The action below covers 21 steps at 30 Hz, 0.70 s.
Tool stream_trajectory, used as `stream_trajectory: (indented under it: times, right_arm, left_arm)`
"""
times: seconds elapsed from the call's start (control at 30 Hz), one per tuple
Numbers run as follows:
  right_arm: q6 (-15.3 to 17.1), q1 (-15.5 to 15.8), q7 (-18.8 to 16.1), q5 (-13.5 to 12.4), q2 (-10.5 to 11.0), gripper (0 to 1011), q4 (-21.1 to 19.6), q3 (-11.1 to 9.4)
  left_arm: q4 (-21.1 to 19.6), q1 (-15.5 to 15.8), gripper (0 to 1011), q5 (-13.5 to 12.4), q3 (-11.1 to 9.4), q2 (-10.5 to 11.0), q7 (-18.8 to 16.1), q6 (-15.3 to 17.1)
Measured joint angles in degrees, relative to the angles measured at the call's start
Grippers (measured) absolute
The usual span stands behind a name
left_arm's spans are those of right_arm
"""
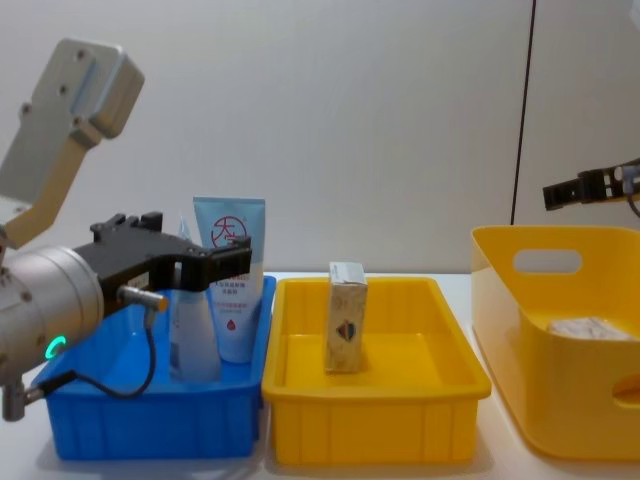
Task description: Bimanual collaborative sorting of washing and personal care products
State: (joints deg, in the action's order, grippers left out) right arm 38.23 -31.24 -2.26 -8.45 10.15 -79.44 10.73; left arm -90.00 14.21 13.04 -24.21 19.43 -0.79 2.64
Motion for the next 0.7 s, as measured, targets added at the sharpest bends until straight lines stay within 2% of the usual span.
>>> stream_trajectory:
  times: [0.33,0.7]
  right_arm:
    - [0.0,-0.1,0.0,0.0,0.0,1002,0.1,0.1]
    - [0.0,-0.1,0.0,0.0,0.0,1002,0.2,0.1]
  left_arm:
    - [6.9,2.6,1001,1.0,0.9,-2.4,0.3,0.0]
    - [14.3,6.2,1001,1.4,1.5,-4.6,1.6,-1.9]
